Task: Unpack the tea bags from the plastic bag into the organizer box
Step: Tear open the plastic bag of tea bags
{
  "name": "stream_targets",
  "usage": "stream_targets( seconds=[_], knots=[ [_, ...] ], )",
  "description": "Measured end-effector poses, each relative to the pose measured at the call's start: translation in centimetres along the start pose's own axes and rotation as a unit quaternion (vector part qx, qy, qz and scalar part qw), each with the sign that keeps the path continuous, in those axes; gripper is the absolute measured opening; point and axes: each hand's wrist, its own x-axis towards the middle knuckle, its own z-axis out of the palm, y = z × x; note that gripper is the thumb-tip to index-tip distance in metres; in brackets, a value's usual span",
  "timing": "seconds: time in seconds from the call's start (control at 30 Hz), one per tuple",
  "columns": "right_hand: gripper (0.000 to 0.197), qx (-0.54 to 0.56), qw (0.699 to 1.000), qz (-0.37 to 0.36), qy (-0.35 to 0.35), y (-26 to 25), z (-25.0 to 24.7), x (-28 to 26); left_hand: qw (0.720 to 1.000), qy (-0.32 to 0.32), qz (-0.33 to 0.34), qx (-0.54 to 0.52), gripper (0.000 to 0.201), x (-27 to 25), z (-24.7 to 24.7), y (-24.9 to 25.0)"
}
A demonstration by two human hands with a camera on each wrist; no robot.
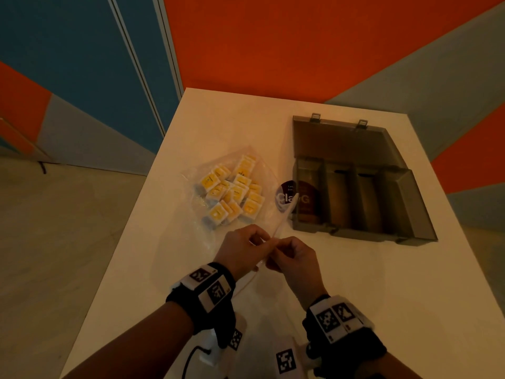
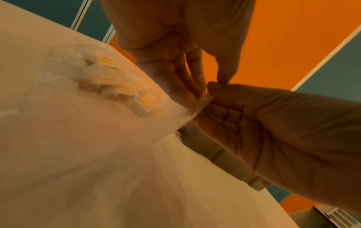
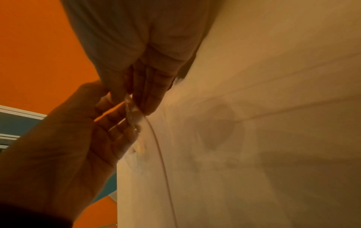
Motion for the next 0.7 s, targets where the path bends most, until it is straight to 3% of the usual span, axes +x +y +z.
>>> stream_targets(
  seconds=[0.33, 0.43, 0.57, 0.7],
  knots=[
    [0.025, -0.064, 0.998, -0.023, 0.010, 0.04, 0.19, 0.32, 0.997, 0.028, 0.047, 0.050, 0.021, 0.74, 0.37, -0.14],
    [0.022, -0.062, 0.998, -0.018, 0.004, 0.08, 0.22, 0.45, 0.998, 0.023, 0.031, 0.044, 0.022, 0.96, 0.29, -0.30],
    [0.015, -0.033, 0.999, -0.005, -0.004, -0.02, -0.11, 0.49, 0.998, -0.013, -0.021, -0.053, 0.009, 0.98, 0.09, -0.43],
    [0.014, -0.005, 1.000, 0.007, -0.005, -0.21, -0.41, 0.32, 0.991, -0.043, -0.056, -0.113, 0.010, 0.98, 0.10, -0.37]
  ],
)
